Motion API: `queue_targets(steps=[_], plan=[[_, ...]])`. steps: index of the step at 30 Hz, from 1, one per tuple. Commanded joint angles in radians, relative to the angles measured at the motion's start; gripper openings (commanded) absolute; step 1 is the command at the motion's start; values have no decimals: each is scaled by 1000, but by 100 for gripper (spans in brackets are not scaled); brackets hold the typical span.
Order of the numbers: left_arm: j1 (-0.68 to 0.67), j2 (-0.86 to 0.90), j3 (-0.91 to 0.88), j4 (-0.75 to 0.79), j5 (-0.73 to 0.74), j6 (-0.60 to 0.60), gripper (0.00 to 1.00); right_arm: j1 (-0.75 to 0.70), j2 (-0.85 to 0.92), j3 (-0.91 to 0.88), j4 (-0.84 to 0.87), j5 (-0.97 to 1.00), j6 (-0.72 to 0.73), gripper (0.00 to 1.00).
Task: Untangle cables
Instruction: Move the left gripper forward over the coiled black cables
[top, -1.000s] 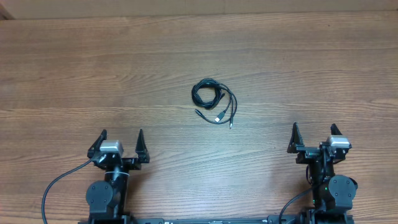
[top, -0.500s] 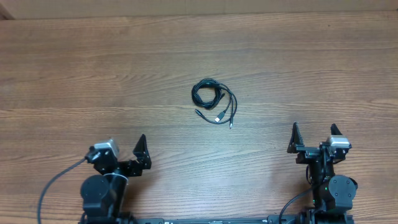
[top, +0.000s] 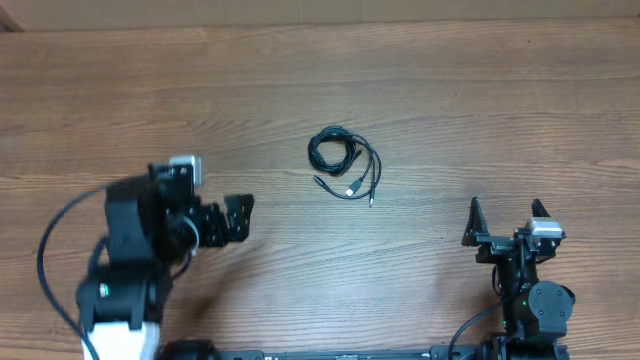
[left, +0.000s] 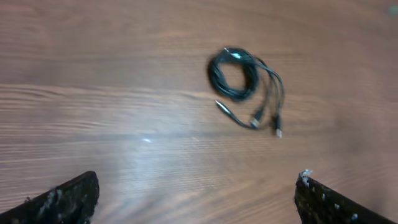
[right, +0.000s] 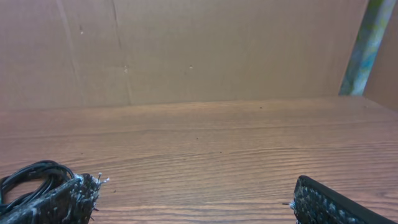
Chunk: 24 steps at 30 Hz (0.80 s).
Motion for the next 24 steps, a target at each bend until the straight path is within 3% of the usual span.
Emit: queue_targets(steps=[1,7,11,14,15,17,20,24], plan=[[-8,108,105,-5,185,24,100,-6,-4,-10,5,10,6,100],[-8,248,108,11,423,-135,100,-6,-4,-10,5,10,6,100],[-30,325,108,84,419,-160,99,-6,-4,-10,5,10,6,100],[-106,362,119,100,251,-236,96,-6,-4,-10,5,10,6,100],[-176,376,140,100,90,-261,95,-6,-4,-10,5,10,6,100],[-256,393,176,98,-70,-267,95,-6,-4,-10,5,10,6,100],[-361,426,234,97,-250,-279,94,-6,-4,-10,5,10,6,100],[-463,492,274,125,-412,-383,88,-6,-4,-10,5,10,6,100]])
